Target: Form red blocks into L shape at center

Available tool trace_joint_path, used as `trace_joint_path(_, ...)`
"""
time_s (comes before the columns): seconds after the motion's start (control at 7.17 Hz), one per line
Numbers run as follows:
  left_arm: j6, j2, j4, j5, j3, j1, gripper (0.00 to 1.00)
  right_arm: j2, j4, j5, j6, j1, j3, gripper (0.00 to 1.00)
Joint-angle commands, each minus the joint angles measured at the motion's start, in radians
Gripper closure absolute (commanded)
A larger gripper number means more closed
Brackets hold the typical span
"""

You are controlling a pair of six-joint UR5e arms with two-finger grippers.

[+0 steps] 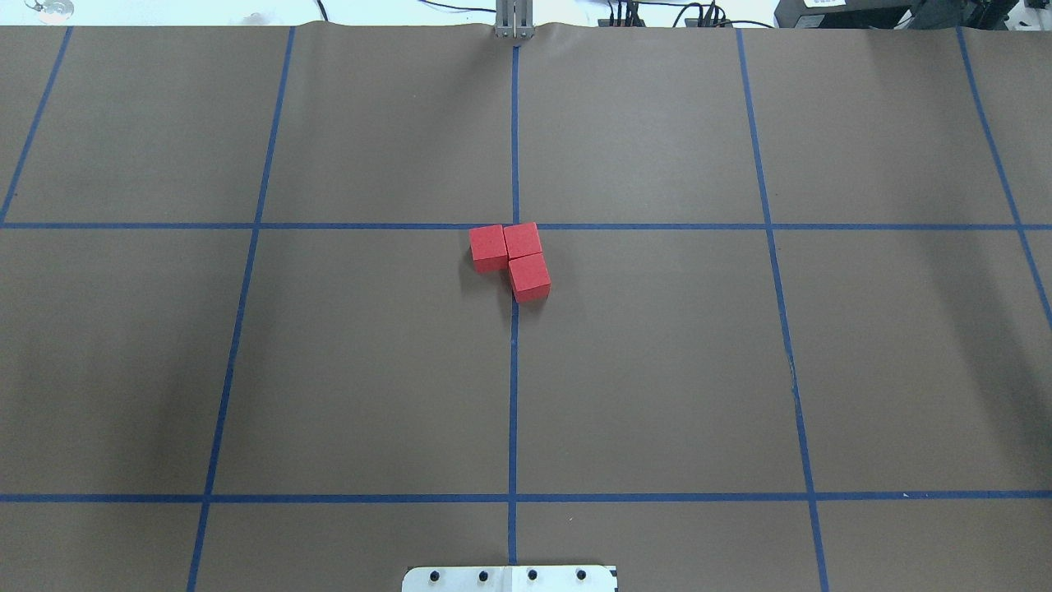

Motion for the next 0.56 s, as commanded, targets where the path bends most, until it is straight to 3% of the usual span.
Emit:
trace_joint_path(0.0, 0.0, -0.007, 0.002, 0.008, -0.003, 0.002, 0.0, -0.032, -0.022, -0.009, -0.16, 0.039, 0.014, 0.01)
trace_joint_path(0.42, 0.0, -0.004, 0.002, 0.006, -0.005, 0.002, 0.0, -0.063, -0.016, -0.001, -0.181, 0.037, 0.012, 0.01)
